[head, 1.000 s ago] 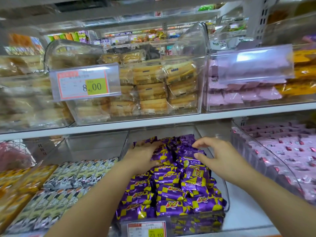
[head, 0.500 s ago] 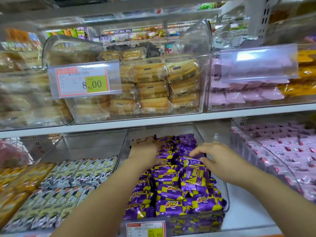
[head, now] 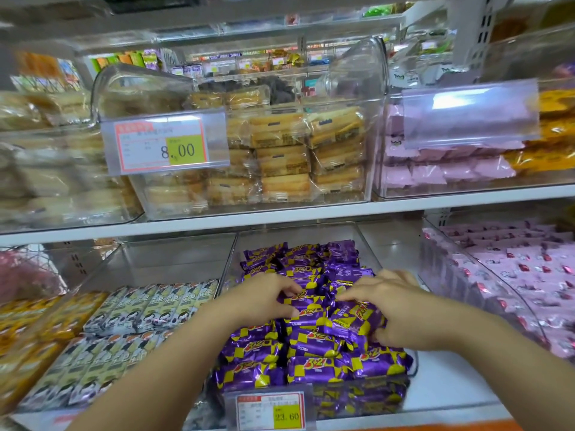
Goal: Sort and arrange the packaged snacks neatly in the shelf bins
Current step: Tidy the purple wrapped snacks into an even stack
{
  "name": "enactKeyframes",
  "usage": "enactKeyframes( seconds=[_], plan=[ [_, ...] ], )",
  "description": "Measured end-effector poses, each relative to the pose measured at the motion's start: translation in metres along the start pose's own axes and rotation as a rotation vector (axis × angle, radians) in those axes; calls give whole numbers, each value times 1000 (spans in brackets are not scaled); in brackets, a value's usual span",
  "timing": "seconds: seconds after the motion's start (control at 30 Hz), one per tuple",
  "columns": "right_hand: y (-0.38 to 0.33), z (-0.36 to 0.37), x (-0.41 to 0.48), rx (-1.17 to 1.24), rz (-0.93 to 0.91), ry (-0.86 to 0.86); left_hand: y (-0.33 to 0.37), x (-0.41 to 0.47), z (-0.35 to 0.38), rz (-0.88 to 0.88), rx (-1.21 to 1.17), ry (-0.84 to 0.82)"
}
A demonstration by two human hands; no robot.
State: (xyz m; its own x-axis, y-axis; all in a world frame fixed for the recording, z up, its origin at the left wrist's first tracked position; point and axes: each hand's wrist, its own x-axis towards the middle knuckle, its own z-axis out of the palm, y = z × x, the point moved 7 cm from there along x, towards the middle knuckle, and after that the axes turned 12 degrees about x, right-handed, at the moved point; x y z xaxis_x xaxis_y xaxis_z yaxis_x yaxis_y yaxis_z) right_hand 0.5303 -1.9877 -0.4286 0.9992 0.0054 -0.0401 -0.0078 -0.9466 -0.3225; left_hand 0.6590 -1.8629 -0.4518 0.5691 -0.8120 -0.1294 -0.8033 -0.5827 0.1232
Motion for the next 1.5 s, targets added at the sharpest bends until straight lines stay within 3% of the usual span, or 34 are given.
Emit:
enactKeyframes(
  seconds=[0.43,0.57,0.7,0.93,1.07,1.23,1.4,1.5],
  plan=[
    [-19,-21,-4,78,-67,259,4,-17,10,69,105,-130],
    [-17,-17,0,187,-87,263,2,-22,12,29,11,-103],
    [-16,-16,2,333,-107,270,8,-28,14,36,89,-92],
    [-8,-23,6,525,-84,418,8,-30,13,41,36,-167],
    [-1,-20,11,693,-13,455,8,-35,0,51,-45,-52],
    [-3,-14,23,699,-11,487,9,-43,-35,53,-446,281],
    [-28,-6,30,562,-80,449,25,-45,-49,155,-318,456],
    [-32,-8,32,592,-115,506,15,-43,-49,126,-358,516]
  ],
)
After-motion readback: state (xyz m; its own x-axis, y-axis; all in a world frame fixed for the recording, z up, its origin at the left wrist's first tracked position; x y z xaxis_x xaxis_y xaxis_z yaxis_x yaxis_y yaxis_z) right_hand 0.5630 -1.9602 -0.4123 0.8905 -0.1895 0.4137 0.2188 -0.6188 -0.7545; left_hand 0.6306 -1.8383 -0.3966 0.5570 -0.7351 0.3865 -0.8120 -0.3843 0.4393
